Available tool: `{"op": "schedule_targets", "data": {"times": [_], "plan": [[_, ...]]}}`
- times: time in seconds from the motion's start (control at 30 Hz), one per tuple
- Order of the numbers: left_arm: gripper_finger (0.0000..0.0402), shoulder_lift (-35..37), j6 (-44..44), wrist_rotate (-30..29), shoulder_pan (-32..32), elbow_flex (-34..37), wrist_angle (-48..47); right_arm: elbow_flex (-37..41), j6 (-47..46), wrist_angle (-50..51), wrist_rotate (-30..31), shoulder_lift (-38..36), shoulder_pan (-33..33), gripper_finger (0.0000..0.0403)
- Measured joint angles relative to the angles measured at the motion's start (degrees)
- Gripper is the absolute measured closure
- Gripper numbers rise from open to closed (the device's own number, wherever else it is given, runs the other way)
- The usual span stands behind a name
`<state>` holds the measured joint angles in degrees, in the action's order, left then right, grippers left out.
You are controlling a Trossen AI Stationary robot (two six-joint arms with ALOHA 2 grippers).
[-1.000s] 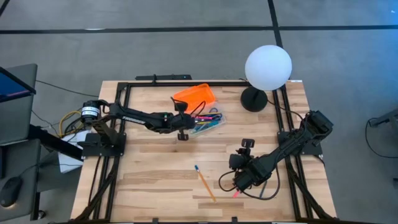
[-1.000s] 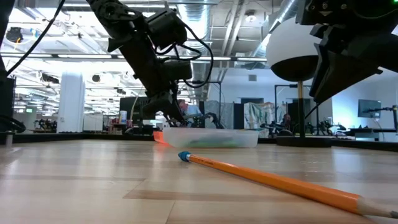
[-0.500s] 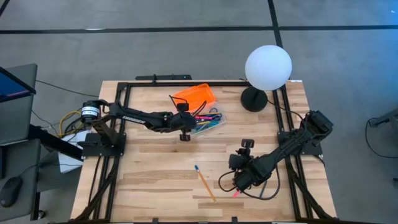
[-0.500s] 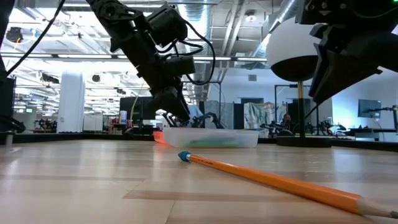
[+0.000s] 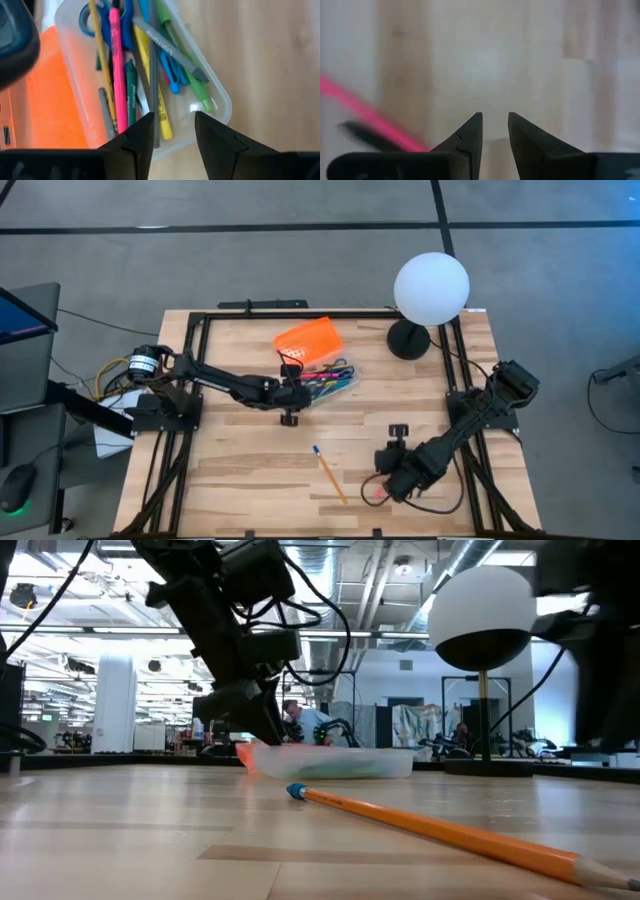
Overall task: Pick & place school supplies into a supply box
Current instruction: Put the pink pencil into the supply box
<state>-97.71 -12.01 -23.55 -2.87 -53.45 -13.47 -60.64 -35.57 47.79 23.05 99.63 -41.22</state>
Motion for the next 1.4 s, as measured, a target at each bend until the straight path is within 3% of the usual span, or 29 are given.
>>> {"op": "schedule_targets", "data": {"times": [0.33,0.83,1.1,1.4], "plan": [[0.0264,0.0,0.5,-1.1,-2.9,0.0,0.1,0.0,-6.0,-2.3,-2.8,0.0,-6.0,0.0317],[0.0264,0.0,2.4,-1.3,-3.5,0.0,-1.5,0.0,-6.0,-3.8,-5.0,0.1,-6.0,0.0317],[0.0264,0.0,2.4,-1.4,-4.2,0.0,-1.6,0.0,-4.9,-4.6,-8.2,5.5,-6.0,0.0317],[0.0264,0.0,2.4,-1.4,-4.2,0.0,-1.6,0.0,-5.0,-3.4,-8.2,5.6,-6.0,0.0317]]}}
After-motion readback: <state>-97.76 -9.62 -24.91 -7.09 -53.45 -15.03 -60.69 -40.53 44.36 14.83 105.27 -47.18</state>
